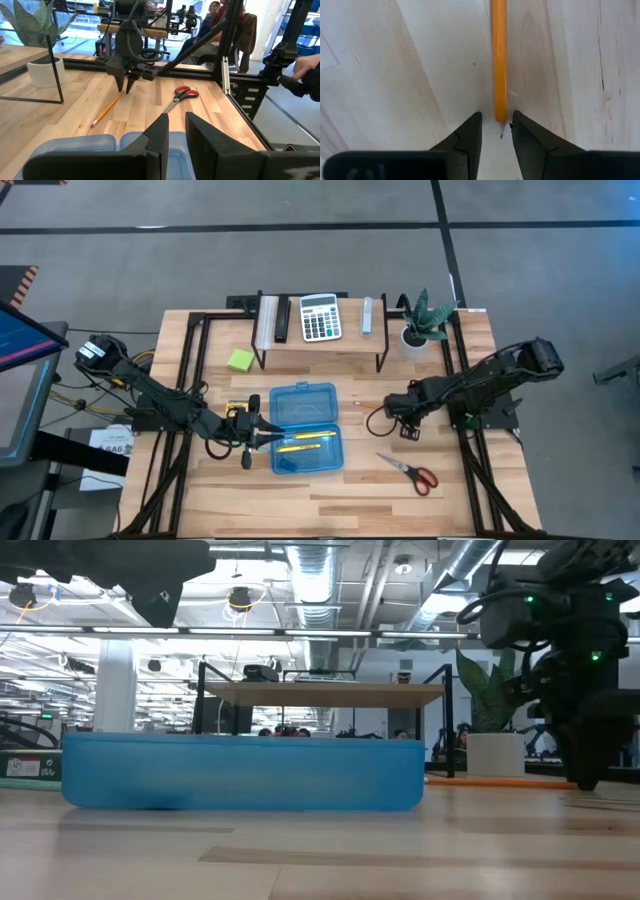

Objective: Pack school essentials
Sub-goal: Put the orange pencil into the blue supply box

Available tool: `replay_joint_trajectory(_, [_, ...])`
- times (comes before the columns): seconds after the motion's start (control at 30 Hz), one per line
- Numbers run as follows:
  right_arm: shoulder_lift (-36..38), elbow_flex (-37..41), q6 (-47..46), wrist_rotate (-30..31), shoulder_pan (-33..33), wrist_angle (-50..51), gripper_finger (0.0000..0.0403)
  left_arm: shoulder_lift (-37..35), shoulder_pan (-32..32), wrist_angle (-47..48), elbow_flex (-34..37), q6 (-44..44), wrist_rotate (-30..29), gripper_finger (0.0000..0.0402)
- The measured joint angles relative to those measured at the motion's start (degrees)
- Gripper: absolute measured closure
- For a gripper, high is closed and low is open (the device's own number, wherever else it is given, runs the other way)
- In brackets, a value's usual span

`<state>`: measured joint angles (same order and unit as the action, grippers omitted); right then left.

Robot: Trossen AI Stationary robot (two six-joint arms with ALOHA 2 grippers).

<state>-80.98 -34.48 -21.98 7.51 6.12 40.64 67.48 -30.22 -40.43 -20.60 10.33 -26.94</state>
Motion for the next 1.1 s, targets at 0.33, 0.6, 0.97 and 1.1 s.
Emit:
replay_joint_trajectory(0.33, [-0.6,1.4,1.0,-2.4,-0.1,-0.7,0.0344,0.0,0.0,-0.1,0.0,0.0,0.0,0.0351])
replay_joint_trajectory(0.6, [-0.5,1.3,1.0,-3.0,-0.1,-0.4,0.0393,0.0,0.0,0.0,0.0,0.0,0.0,0.0351])
replay_joint_trajectory(0.97, [-1.0,-4.3,0.8,-1.2,2.9,2.6,0.04,0.0,0.0,0.0,0.0,0.3,0.0,0.0351])
replay_joint_trajectory(1.1, [-1.0,-6.7,0.4,0.1,4.0,4.9,0.0401,0.0,0.0,0.0,0.0,0.3,0.0,0.0351])
